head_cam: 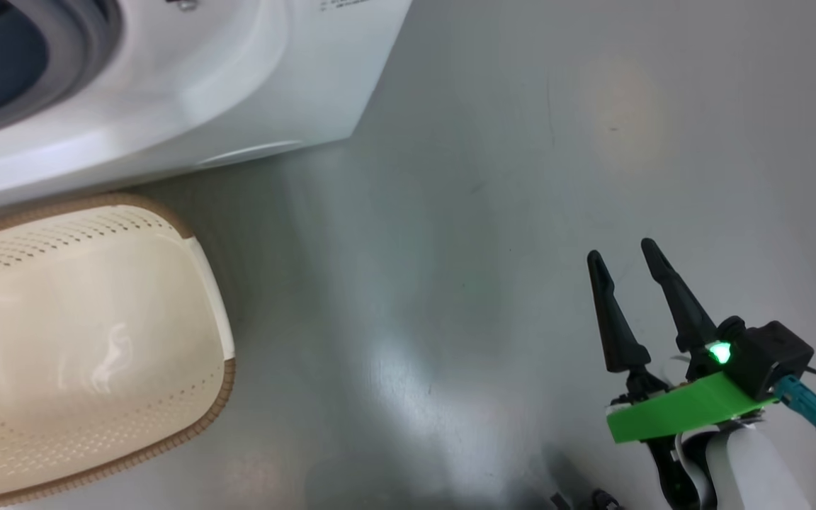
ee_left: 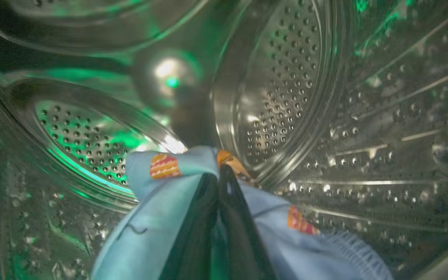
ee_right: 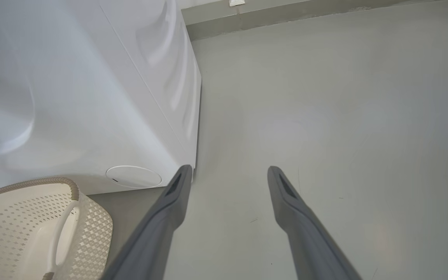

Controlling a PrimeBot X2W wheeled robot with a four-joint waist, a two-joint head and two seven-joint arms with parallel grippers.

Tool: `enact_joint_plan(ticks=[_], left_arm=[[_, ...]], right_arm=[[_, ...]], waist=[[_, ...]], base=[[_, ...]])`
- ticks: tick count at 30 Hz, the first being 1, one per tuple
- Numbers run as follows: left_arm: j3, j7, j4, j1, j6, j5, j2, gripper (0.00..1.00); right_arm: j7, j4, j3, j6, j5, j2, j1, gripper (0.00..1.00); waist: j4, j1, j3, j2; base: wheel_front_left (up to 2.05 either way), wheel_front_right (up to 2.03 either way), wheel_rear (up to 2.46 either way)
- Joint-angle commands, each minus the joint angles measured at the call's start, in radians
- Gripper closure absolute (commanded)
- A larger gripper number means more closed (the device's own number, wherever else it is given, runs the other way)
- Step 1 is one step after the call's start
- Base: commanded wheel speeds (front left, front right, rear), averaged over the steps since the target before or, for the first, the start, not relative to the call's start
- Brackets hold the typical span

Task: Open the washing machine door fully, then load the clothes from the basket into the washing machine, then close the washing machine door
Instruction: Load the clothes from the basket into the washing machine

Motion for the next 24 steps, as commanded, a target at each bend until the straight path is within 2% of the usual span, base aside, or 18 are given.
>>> enact_joint_plan(ticks=[1, 6, 12, 13, 14, 15, 16, 24], left_arm=[[0.010, -0.006, -0.074, -0.024, 0.013, 0.019, 0.054, 1.00], [0.010, -0.006, -0.210, 0.005, 0.034, 0.054, 0.054, 1.00], [0.025, -0.006, -0.150, 0.041, 0.022, 0.035, 0.041, 1.00], [0.029, -0.006, -0.138, 0.041, 0.020, 0.030, 0.037, 0.74], [0.033, -0.006, -0.119, 0.041, 0.018, 0.024, 0.034, 0.59], [0.036, -0.006, -0.095, 0.039, 0.014, 0.016, 0.029, 0.08], [0.037, -0.006, -0.086, 0.034, 0.012, 0.014, 0.027, 0.00], [0.041, -0.006, -0.024, 0.039, -0.003, 0.004, 0.007, 0.00]], right_arm=[[-0.012, -0.024, 0.026, 0.006, 0.016, 0.000, -0.006, 0.00], [-0.012, -0.026, 0.034, 0.006, 0.024, 0.000, -0.016, 0.00], [-0.012, -0.020, 0.034, 0.006, 0.031, 0.000, -0.018, 0.00], [-0.012, -0.019, 0.034, 0.006, 0.031, 0.000, -0.018, 0.00], [-0.012, -0.018, 0.033, 0.006, 0.031, 0.000, -0.019, 0.00], [-0.012, -0.017, 0.031, 0.006, 0.030, 0.000, -0.020, 0.00], [-0.012, -0.017, 0.031, 0.006, 0.029, 0.000, -0.021, 0.00], [-0.012, -0.008, 0.029, 0.006, 0.025, 0.000, -0.028, 0.00]], waist=[[-0.009, 0.0000, 0.022, -0.0001], [-0.020, 0.0000, 0.038, -0.0001], [-0.020, 0.0000, 0.040, -0.0001], [-0.018, 0.0000, 0.040, -0.0001], [-0.015, 0.0000, 0.038, -0.0001], [-0.012, 0.0000, 0.036, -0.0001], [-0.010, 0.0000, 0.035, -0.0001], [0.014, 0.0000, 0.003, -0.0001]], base=[[0.00, 0.00, 0.00], [0.00, 0.00, 0.00], [0.00, 0.00, 0.00], [0.00, 0.00, 0.00], [0.00, 0.00, 0.00], [0.00, 0.00, 0.00], [0.00, 0.00, 0.00], [0.00, 0.00, 0.00]])
